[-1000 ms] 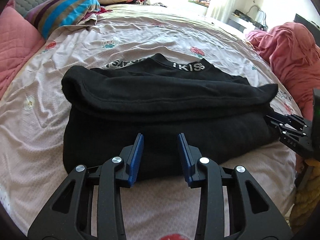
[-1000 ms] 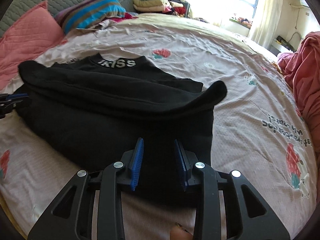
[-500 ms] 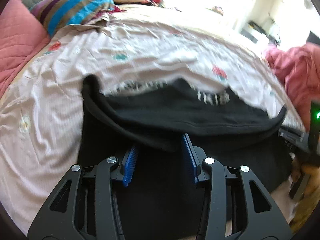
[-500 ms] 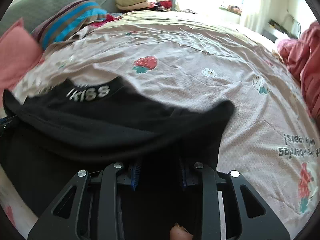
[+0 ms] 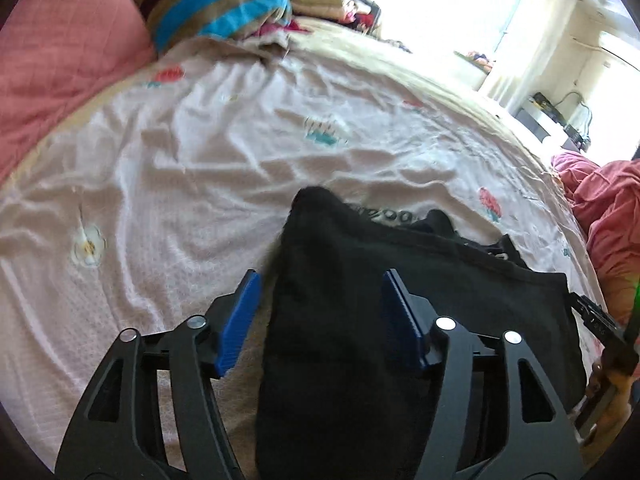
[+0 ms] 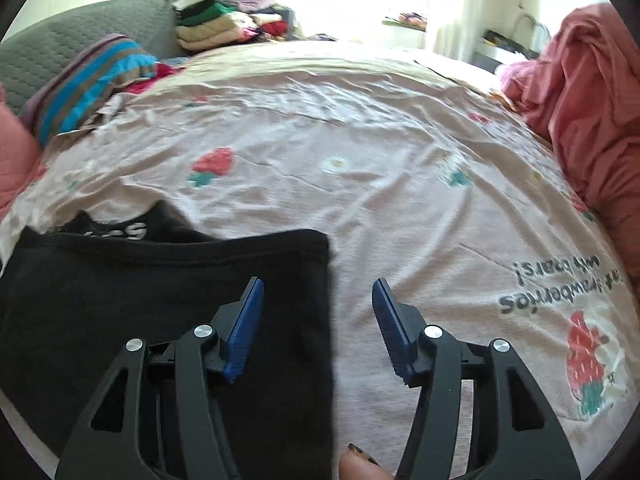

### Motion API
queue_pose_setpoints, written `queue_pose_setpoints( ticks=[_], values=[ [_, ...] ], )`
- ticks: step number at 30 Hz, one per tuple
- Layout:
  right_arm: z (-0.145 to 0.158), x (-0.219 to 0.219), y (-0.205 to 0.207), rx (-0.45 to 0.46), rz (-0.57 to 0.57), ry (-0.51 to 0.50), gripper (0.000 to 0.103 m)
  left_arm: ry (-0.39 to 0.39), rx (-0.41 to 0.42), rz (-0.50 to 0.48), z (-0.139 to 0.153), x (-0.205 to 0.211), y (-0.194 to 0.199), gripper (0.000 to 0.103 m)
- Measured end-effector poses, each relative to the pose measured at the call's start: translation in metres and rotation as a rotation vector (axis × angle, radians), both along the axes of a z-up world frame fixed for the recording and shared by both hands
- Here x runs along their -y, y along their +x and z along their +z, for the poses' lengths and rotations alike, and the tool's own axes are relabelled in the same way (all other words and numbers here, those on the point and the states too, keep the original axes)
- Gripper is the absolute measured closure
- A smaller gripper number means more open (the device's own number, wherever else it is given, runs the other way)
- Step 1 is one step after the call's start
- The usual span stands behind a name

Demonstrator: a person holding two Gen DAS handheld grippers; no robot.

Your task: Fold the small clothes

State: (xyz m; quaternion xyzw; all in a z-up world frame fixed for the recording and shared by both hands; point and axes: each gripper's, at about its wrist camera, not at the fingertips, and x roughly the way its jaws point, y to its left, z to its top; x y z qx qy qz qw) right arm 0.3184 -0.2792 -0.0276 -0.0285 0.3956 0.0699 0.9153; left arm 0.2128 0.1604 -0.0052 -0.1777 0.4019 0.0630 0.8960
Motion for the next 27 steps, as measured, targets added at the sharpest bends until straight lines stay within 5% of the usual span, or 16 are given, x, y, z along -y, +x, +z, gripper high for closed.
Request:
queue_pose_setpoints(
  ticks=[4, 6, 7, 8, 9, 16, 22, 27],
  values=[
    [-0.013, 0.008, 0.011, -0.1, 0.006, 0.066, 0.05, 0.007, -0.031, 0.004, -0.01, -0.001, 0.004, 0.047],
    [-0.015, 0.009, 0.011, -0.109, 0.024, 0.102, 0.065, 0.019, -0.027, -0.014, -0.011, 0.004, 0.004, 0.051],
    [-0.016, 0.009, 0.01, -0.113, 0.038, 0.126, 0.078, 0.019, -0.024, -0.026, -0.012, 0.006, 0.005, 0.059],
    [-0.016, 0.008, 0.009, -0.11, 0.037, 0.129, 0.09, 0.028, -0.023, -0.038, -0.012, 0.009, 0.006, 0.085],
    [-0.015, 0.007, 0.007, -0.101, 0.036, 0.13, 0.095, 0.045, -0.021, -0.039, -0.012, 0.01, 0.006, 0.099],
    [0.01, 0.012, -0.005, 0.023, 0.004, 0.133, 0.096, 0.15, 0.087, -0.049, 0.017, 0.017, -0.003, 0.099],
    [-0.016, 0.015, 0.005, -0.087, -0.041, 0.127, 0.095, 0.186, -0.003, -0.037, -0.007, 0.018, 0.003, 0.099],
    [-0.018, 0.01, -0.007, -0.068, -0.041, 0.08, 0.089, 0.211, -0.004, -0.031, -0.008, 0.023, -0.003, 0.096]
  ],
)
